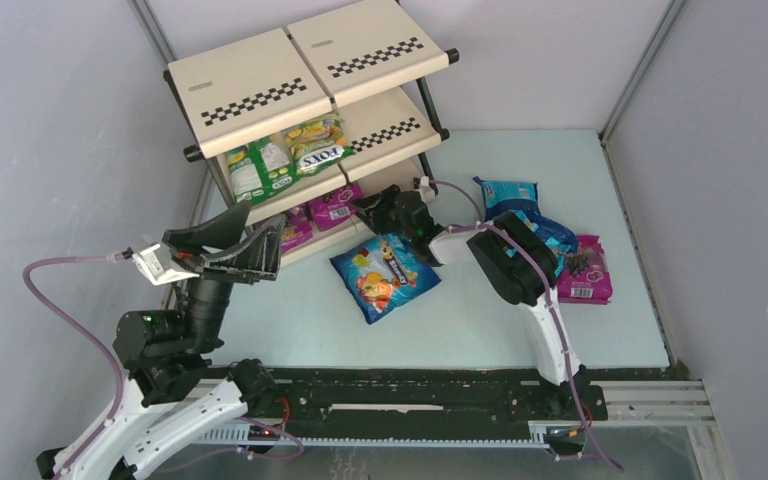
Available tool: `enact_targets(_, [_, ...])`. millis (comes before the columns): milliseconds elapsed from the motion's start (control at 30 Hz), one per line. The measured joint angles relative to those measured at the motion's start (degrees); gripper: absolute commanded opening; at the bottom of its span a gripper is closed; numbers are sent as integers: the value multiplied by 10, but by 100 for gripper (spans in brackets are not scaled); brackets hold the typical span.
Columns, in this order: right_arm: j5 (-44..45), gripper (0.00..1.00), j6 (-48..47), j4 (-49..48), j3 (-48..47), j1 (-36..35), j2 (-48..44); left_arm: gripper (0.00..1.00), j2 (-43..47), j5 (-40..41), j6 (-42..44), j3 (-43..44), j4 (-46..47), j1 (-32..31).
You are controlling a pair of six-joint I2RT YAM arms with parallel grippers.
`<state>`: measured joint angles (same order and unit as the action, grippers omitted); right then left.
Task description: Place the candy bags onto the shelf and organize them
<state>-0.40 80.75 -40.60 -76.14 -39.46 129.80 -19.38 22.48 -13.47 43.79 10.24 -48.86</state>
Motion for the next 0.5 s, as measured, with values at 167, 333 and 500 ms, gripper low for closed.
enact_targets(167, [-39, 62, -35, 33, 56, 17, -74, 100, -2, 0, 0, 0, 0, 0])
enact_targets(333, [-85, 76, -117, 101, 122, 40, -189, 100, -5, 1, 2, 0, 0, 0])
enact_targets(500, [-63, 82, -243, 223, 252, 38, -387, 100, -5, 3, 5, 0, 0, 0])
